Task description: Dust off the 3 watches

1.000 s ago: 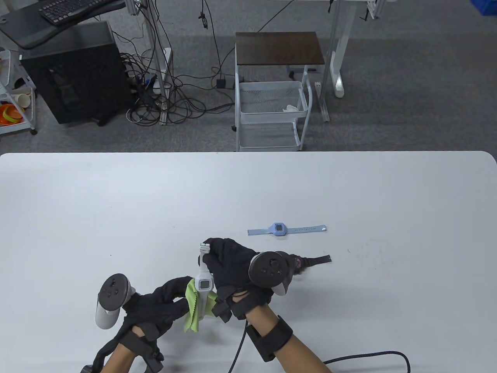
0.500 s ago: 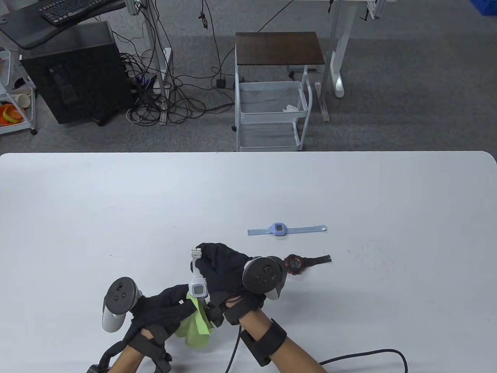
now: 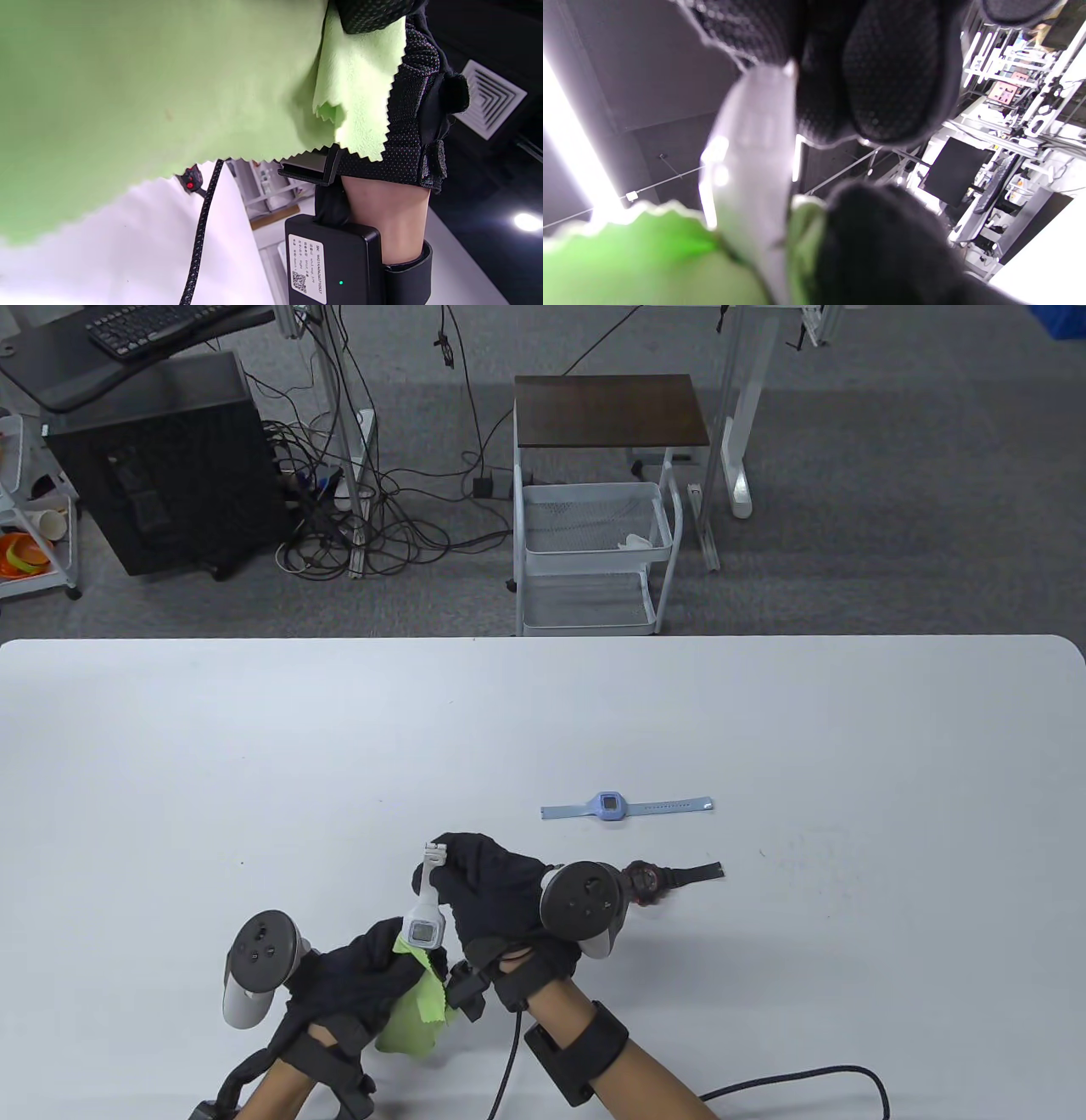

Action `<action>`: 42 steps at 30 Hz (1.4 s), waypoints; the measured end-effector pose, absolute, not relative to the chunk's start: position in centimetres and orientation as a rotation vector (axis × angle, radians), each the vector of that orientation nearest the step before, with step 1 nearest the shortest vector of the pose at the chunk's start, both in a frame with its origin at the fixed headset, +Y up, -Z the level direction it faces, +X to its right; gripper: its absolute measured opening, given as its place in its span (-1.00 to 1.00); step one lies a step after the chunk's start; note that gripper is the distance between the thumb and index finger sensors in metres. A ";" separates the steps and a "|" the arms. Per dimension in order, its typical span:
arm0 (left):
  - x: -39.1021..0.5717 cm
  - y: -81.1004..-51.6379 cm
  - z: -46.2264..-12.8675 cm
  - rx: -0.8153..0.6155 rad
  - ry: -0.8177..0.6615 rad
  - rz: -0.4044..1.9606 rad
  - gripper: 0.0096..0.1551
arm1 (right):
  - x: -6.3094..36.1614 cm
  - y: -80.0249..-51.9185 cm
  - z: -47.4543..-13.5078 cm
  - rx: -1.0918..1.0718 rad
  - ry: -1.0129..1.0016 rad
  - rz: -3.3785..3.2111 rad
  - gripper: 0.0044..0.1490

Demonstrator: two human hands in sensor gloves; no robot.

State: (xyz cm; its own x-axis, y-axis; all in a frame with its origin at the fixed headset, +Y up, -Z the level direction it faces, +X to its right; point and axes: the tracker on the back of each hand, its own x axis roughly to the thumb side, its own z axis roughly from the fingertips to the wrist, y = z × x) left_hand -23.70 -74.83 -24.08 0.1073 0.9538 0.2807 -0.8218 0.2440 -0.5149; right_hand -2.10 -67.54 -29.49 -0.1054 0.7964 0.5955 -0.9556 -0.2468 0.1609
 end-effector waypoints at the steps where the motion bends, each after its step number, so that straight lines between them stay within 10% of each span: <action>1: -23.8 -74.8 -24.1 -0.252 -0.626 1.334 -0.34 | -2.1 -67.5 -29.5 0.689 -0.310 1.692 -0.47; 42: -25.4 -74.4 -24.4 -0.155 -0.499 1.246 -0.45 | -1.7 -66.7 -29.0 0.689 -0.351 1.537 -0.48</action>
State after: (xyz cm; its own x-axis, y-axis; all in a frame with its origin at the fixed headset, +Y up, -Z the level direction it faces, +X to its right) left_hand -25.43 -74.41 -24.39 0.2280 0.9332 0.2776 -0.8671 0.3243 -0.3782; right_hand -1.66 -66.73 -28.99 0.0350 0.7896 0.6126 -0.9772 -0.1015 0.1866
